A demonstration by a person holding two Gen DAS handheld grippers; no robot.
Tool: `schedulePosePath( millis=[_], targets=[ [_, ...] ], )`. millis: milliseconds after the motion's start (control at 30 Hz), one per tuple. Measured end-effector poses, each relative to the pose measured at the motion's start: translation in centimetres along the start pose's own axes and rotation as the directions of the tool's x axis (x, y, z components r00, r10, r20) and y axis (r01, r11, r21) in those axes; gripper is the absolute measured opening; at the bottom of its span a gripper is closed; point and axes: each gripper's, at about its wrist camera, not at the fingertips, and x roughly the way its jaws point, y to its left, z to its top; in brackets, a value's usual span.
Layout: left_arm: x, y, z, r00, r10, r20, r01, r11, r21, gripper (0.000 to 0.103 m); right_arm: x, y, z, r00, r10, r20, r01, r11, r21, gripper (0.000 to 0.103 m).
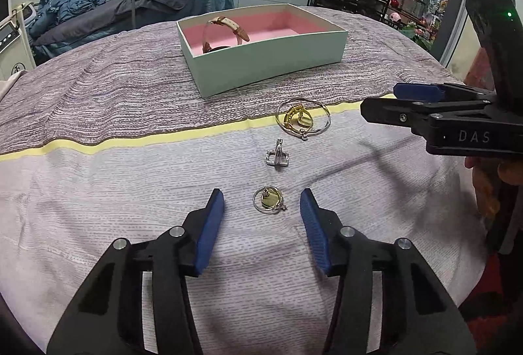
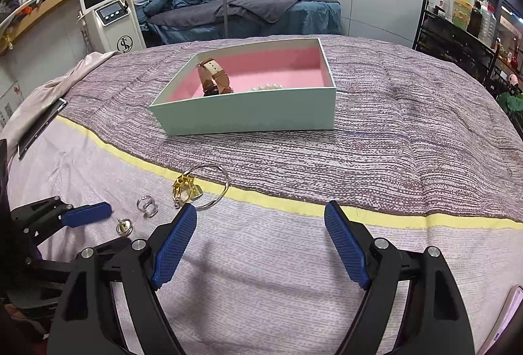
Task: Organize jewelry
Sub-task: 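Grasp a silver ring with the left tool while the right tool grasps a small silver ring, then carry both rings in the left and right tools into the pink box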
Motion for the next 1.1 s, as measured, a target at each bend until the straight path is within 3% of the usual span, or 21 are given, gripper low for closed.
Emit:
schedulePosePath(
  millis=[200,533,933,1100],
  targets=[
    [0.2,-0.1,0.3,1.0,-0.026,-0.004,0.026,1.0,0.002,0.026,0.0,0.4,-0.3,1.0,0.012,-0.008,-0.012,1.0,-0.002,0.078],
    [-0.1,0.3,0.5,0.999,-0.05,0.008,0.05,0.998,-0.035,0.021,-0.2,1.7,-0.3,0.999,0.053,-0.004,-0.053,0.997,-0.049,0.077],
    [-2.2,3.0,0.8,0.998,-0.009,0.058,0.015,0.994,-0.106,0.021,1.6,6.0,-0.3,0.975,0.203,-0.09,-0.215,0.964,-0.155,0.035],
    [-2.4,3.8,0.6,0.998,0.007,0.057,-0.001,0.993,-0.118,0.021,2.7,7.6,0.0,0.966,0.226,-0.122,-0.246,0.953,-0.179,0.027]
  ],
)
